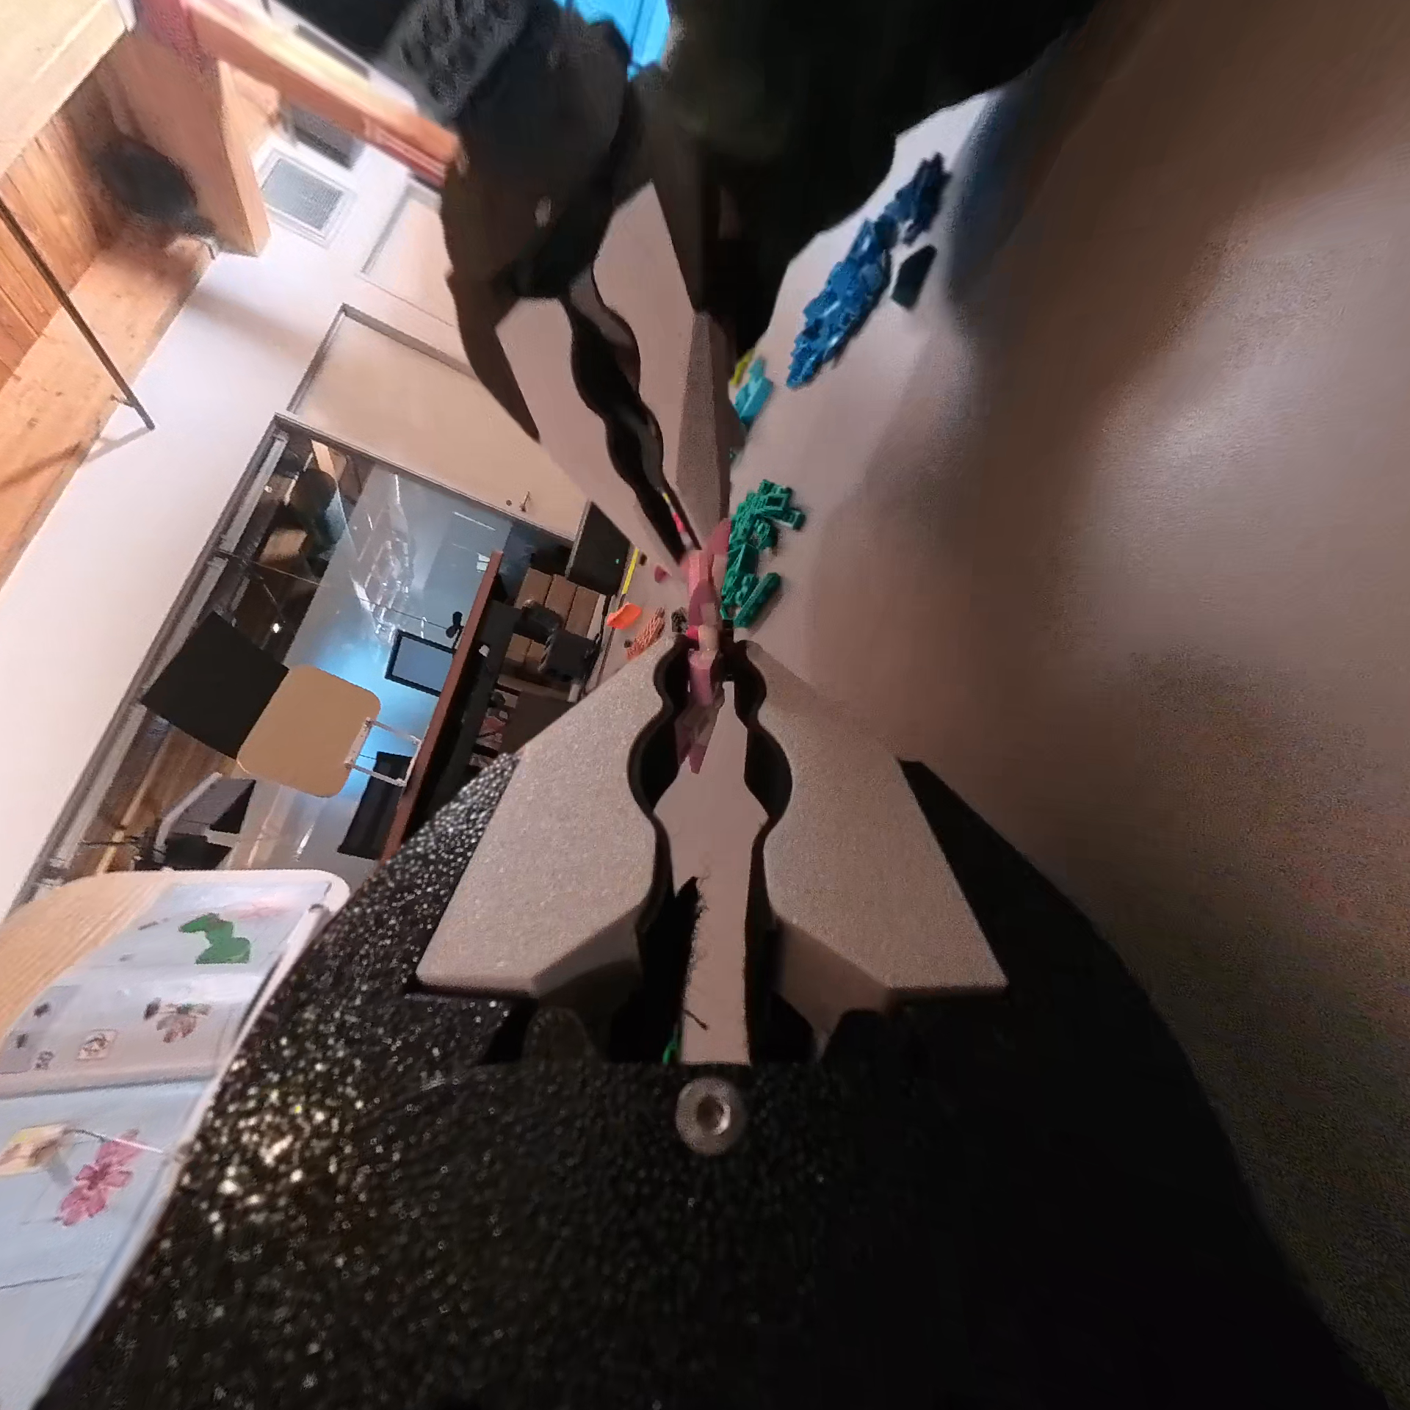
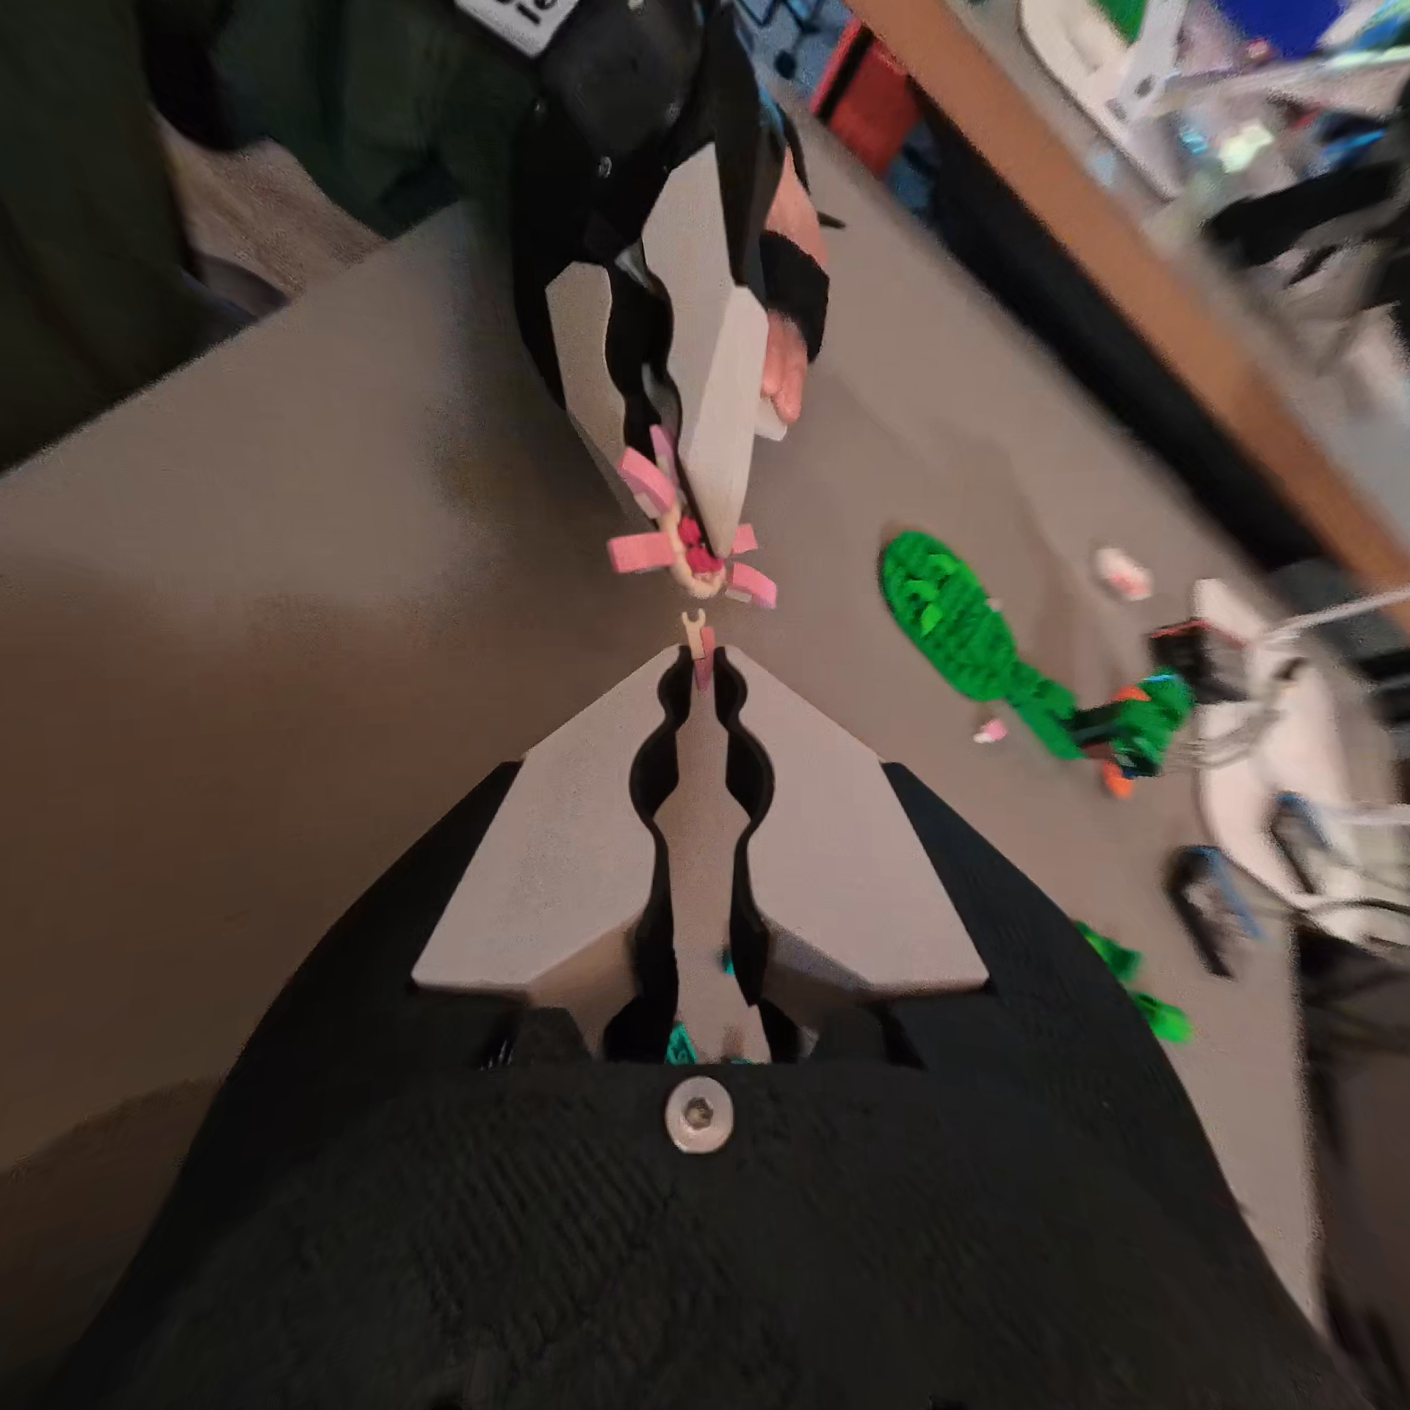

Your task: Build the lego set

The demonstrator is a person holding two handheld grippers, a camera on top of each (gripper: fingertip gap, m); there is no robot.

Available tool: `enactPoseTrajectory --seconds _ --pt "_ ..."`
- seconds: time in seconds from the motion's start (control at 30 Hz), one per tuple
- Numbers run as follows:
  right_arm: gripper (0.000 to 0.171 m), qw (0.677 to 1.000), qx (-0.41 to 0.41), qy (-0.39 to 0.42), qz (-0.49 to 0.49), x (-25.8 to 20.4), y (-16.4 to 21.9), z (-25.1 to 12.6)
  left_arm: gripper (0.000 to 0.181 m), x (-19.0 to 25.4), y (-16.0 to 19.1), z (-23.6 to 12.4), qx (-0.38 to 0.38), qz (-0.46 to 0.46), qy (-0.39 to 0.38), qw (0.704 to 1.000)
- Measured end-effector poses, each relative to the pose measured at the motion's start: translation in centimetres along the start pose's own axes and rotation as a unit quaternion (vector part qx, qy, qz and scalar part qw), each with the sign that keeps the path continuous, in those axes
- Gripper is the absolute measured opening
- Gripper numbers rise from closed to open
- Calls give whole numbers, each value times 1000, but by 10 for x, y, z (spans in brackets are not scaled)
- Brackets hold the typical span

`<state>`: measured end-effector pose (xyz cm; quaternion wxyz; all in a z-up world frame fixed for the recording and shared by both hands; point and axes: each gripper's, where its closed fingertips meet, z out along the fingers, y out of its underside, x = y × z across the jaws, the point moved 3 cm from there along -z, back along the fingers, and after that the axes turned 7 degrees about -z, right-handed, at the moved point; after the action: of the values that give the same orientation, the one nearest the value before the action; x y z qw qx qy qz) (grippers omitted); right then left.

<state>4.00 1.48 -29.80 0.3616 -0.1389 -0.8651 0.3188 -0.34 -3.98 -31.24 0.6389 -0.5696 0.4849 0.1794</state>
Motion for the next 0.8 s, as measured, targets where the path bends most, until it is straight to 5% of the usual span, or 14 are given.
enactPoseTrajectory --seconds 0.03,0.33,0.8 --pt "4 999 -14 28 -24 -5 -4 -3 9 3 0 1 -6 17 4 1000" --pt "4 963 -112 189 -158 -32 -5 -8 8 17 -12 5 10 34 37 999" --pt "4 942 -123 224 -218 -41 -4 5 8 21 -9 6 7 -7 66 998"
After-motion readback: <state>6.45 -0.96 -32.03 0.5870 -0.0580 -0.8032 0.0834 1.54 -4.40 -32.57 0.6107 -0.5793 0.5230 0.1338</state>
